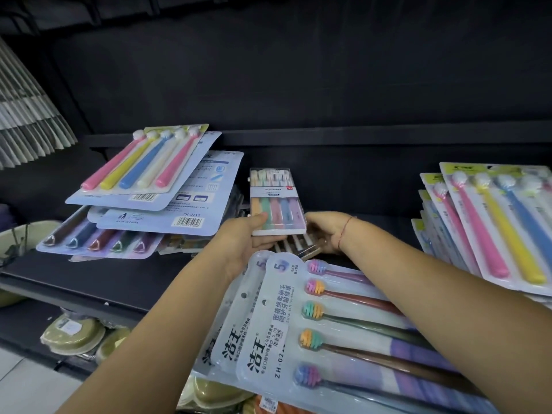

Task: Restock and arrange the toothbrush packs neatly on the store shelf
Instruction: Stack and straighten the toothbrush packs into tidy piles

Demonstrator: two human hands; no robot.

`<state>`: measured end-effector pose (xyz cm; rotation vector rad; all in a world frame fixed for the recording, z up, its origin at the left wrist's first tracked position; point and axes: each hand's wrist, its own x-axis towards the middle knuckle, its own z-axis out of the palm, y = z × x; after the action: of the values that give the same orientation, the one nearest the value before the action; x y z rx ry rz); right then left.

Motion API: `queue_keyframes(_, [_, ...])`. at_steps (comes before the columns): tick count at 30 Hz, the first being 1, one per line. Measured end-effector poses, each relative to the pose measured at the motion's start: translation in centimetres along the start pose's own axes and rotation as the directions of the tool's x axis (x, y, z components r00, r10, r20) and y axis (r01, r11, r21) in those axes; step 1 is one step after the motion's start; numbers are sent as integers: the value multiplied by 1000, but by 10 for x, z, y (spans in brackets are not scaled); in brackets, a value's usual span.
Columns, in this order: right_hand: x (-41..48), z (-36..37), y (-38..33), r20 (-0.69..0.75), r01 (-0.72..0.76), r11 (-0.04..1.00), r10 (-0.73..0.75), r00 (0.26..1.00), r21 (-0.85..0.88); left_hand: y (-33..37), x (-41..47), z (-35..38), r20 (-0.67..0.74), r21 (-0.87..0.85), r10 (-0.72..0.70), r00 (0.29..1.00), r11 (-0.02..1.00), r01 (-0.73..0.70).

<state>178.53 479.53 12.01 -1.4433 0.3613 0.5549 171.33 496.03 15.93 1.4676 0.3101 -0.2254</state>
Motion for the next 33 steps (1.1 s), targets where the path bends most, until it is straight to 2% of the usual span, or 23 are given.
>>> queue_keyframes(4, [-13,-33,-15,-271,158,987,-155,950,-12,3,-4,8,14,71,83,996,994,-84])
queue_keyframes(6, [-25,-46,-22,-342,189,981,-192,920,-44,5,-7,15,9,52,93,996,994,-93])
queue_keyframes(8, [-35,-53,-27,-337,208,978,-206,919,-30,8,-10,22,-11,-8,99,995,995,-99])
queue_keyframes(10, [-51,-54,-29,-259,248,968,-232,938,29,11,-15,28,-33,-65,124,992,990,-126])
queue_keyframes(13, [-78,-59,-28,-174,379,925,-367,914,37,16,-31,33,-28,-144,160,987,976,-163])
queue_keyframes(16, [-113,-71,-16,-264,535,843,-528,807,-51,15,-52,39,4,-180,179,984,968,-175])
queue_keyframes(18, [-141,-83,-6,-345,619,777,-614,710,-109,14,-67,48,22,-196,202,979,961,-194])
queue_keyframes(22, [-206,-121,10,-449,758,578,-788,422,-302,19,-94,84,98,-184,266,959,952,-245])
queue_keyframes(25, [-260,-161,20,-481,784,447,-849,219,-431,24,-112,129,181,-224,302,936,939,-260])
queue_keyframes(27, [-290,-200,24,-545,777,421,-830,121,-469,25,-123,163,261,-261,318,911,932,-251])
queue_keyframes(29, [-318,-243,29,-663,768,459,-746,60,-447,24,-135,198,340,-282,315,886,933,-224])
queue_keyframes(33, [-367,-326,39,-878,841,485,-478,22,-242,15,-150,265,439,-261,284,852,948,-182])
